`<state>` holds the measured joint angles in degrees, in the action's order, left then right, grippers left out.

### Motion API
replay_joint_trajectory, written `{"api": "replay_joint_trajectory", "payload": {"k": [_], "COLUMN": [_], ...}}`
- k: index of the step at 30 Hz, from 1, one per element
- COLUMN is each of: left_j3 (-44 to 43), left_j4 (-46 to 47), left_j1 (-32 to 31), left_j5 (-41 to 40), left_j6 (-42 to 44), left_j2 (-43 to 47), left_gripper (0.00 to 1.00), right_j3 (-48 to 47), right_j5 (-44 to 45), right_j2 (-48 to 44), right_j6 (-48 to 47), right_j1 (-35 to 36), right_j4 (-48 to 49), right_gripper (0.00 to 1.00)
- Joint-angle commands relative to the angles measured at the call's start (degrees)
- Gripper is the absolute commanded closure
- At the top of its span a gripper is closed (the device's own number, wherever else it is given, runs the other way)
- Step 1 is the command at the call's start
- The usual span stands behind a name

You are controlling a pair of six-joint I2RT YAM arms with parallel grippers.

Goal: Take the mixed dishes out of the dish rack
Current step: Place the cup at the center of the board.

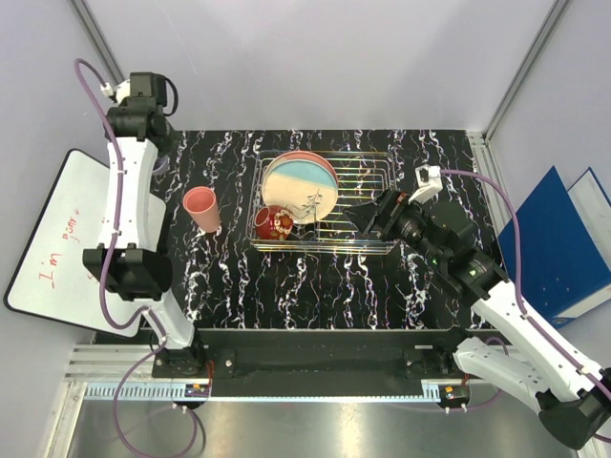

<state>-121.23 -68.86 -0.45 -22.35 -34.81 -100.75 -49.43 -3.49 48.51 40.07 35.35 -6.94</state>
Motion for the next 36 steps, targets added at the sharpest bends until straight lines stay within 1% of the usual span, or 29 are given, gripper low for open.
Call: {"api": "replay_joint_trajectory", "payload": {"k": [1, 6, 10, 17, 23, 29, 36], "left_j3": [-5.1, -4.8, -5.6, -5.0, -3.4, 3.3, 4.3], "left_j4": [0.3, -0.4, 0.1, 1.4, 2.4, 5.7, 6.4], "left_j1": [2.9, 4.8, 6.2, 6.9, 7.4, 8.5, 9.1], "left_j5": [1.0, 2.8, 5.9, 8.2, 11.4, 13.9, 15.8], "left_j6": [-0.6, 0.4, 1.8, 2.1, 2.4, 2.1, 2.3], "left_j2": [-4.1, -9.3, -13.3, -17.5, -20.0, -20.8, -21.9], "left_gripper": [1.00, 1.00, 1.00, 1.00, 1.00, 1.00, 1.00], "right_j3": [0.5, 1.2, 3.2, 3.3, 3.5, 3.5, 3.6], "right_j5": [1.3, 2.3, 2.7, 2.0, 1.7, 1.4, 1.5], "right_j2": [0.1, 0.5, 1.2, 4.3, 6.9, 8.4, 9.0], "right_j6": [-1.2, -1.8, -1.2, -1.3, -0.9, -0.6, -0.7], "right_j1": [0.3, 0.3, 0.3, 0.3, 0.3, 0.2, 0.2], "right_j4": [1.0, 1.5, 3.8, 5.3, 6.5, 8.4, 8.5], "right_gripper": [0.00, 0.00, 0.00, 0.00, 0.00, 0.00, 0.00]}}
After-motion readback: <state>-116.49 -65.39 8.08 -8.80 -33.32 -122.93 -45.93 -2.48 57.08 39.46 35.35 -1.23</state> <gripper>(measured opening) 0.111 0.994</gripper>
